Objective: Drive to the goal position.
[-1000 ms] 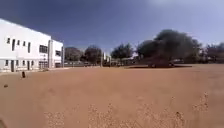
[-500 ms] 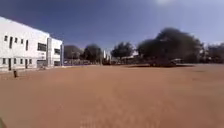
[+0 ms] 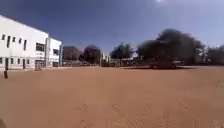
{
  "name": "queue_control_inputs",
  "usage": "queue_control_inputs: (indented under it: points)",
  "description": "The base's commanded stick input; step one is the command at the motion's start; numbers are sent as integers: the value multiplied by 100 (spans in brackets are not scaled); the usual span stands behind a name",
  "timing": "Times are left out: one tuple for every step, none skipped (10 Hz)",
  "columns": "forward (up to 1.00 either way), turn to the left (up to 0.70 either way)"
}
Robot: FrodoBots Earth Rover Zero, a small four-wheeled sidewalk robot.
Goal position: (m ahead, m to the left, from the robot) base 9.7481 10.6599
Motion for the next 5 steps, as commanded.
queue_control_inputs:
  points:
    - [100, 0]
    - [100, 0]
    - [100, 0]
    - [100, 0]
    - [100, 0]
